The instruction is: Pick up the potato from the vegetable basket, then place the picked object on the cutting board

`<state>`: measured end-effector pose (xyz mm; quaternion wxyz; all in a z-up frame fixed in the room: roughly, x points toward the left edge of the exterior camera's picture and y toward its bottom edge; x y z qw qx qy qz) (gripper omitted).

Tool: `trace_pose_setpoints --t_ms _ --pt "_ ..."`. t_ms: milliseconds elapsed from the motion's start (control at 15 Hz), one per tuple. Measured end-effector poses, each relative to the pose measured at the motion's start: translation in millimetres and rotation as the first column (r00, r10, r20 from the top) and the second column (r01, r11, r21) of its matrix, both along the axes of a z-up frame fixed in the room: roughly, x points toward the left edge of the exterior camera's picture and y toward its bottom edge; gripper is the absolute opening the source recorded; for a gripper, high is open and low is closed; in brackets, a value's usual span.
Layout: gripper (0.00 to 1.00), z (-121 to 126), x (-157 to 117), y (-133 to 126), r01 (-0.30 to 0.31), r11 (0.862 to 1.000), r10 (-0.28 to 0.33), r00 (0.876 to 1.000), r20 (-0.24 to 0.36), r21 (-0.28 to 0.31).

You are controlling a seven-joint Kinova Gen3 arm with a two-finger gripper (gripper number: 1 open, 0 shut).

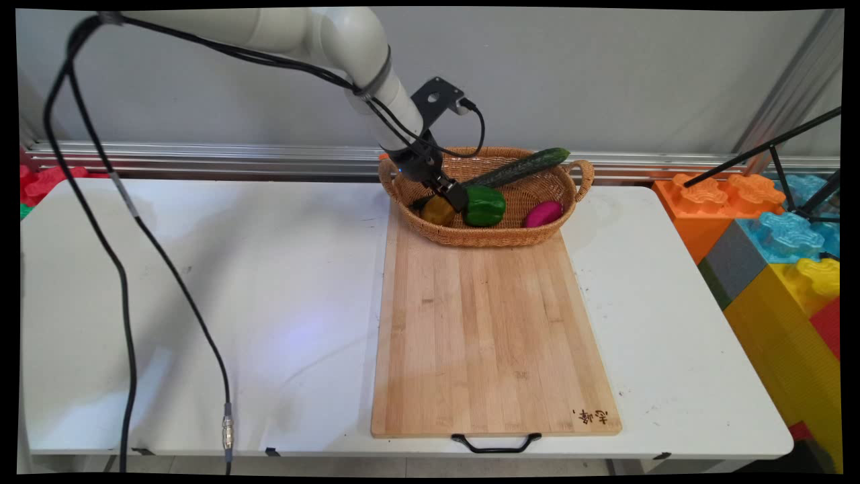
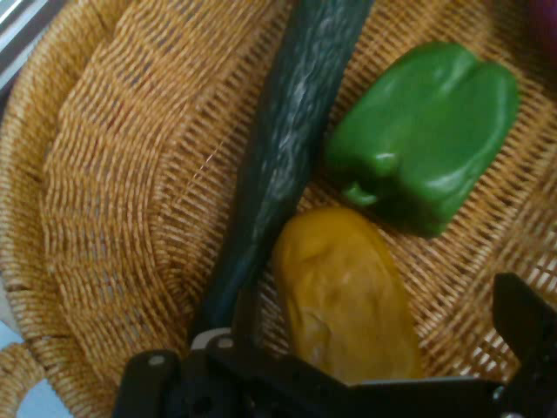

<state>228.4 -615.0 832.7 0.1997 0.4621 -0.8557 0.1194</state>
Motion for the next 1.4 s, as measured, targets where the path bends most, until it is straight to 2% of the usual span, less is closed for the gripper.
trace_pose_setpoints --t_ms 467,533,933,1200,1400 --pt "1.0 -30 -4 -12 -0.063 0.998 0.063 0.998 0.009 0.032" --pt "0.0 -32 -4 -13 -0.067 0.997 0.067 0.998 0.011 0.031" --pt "0.0 -24 -4 -13 -0.074 0.997 0.074 0.997 0.024 -0.001" --pt "0.0 12 -12 -1 -0.086 0.995 0.086 0.996 0.0 -0.059" --pt "0.0 52 -20 12 -0.083 0.99 0.081 0.997 -0.019 -0.114"
